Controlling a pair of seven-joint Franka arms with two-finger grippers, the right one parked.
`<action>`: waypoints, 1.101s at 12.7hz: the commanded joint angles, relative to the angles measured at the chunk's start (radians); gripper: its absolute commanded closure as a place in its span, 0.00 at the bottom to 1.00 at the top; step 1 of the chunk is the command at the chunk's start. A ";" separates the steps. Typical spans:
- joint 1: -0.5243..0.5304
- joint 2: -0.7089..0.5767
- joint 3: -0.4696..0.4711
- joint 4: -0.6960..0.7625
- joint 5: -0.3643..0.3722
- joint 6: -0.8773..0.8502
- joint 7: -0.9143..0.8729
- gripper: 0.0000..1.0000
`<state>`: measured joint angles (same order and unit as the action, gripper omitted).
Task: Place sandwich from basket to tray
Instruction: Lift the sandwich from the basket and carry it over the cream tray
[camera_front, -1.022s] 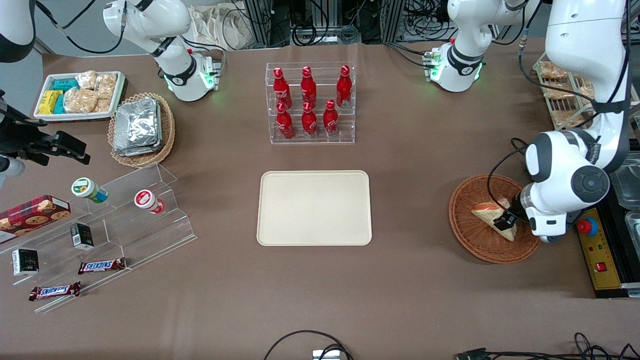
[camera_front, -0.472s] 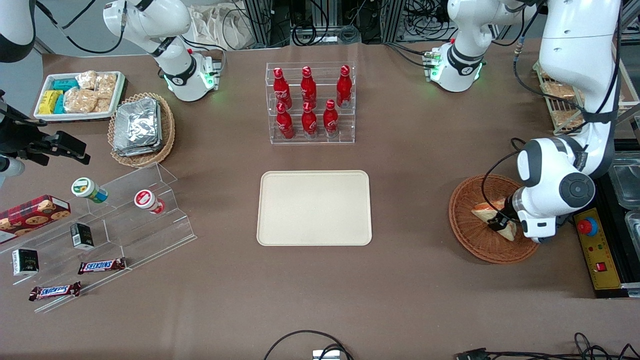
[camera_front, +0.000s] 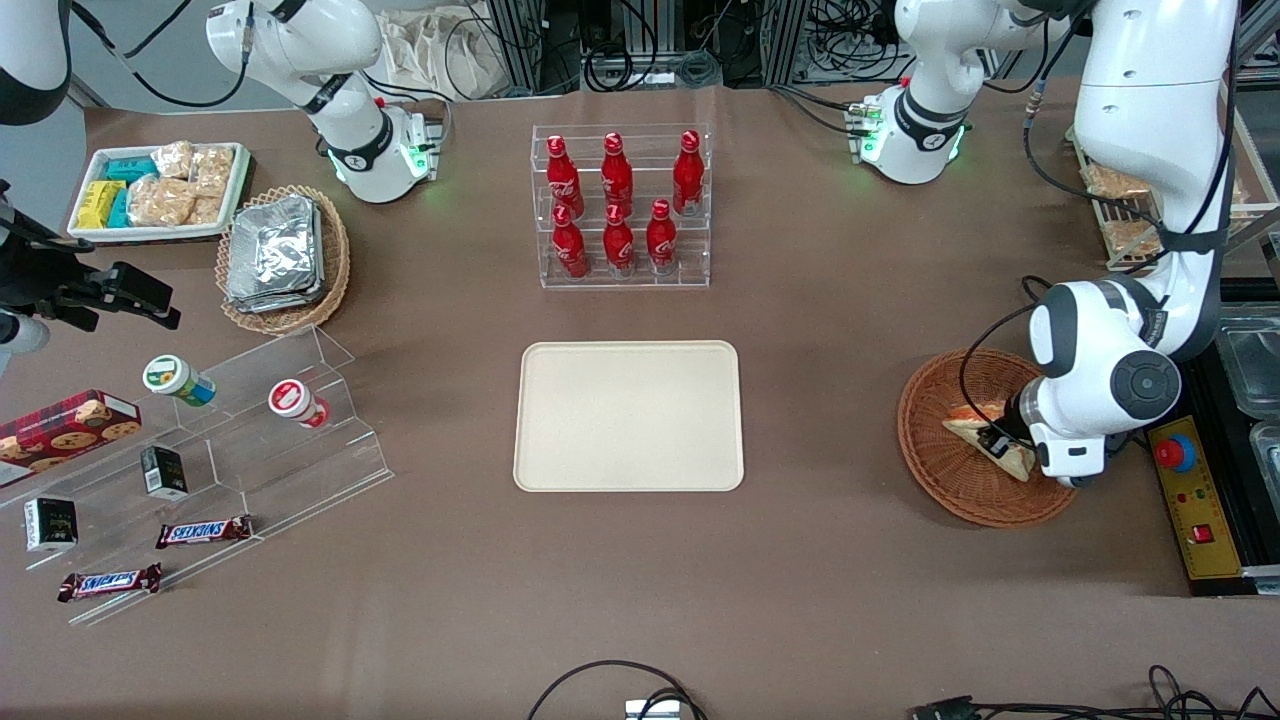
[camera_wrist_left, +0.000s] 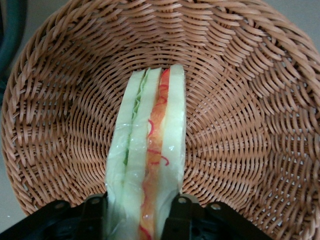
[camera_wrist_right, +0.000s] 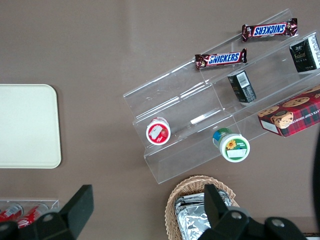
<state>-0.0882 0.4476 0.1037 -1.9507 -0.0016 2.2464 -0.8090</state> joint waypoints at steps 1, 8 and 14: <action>-0.001 -0.058 -0.001 0.003 0.008 -0.054 0.090 1.00; -0.053 -0.170 -0.068 0.336 0.012 -0.442 0.502 1.00; -0.271 -0.123 -0.142 0.576 0.003 -0.665 0.551 1.00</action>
<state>-0.3094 0.2676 -0.0152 -1.4314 -0.0005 1.5997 -0.2826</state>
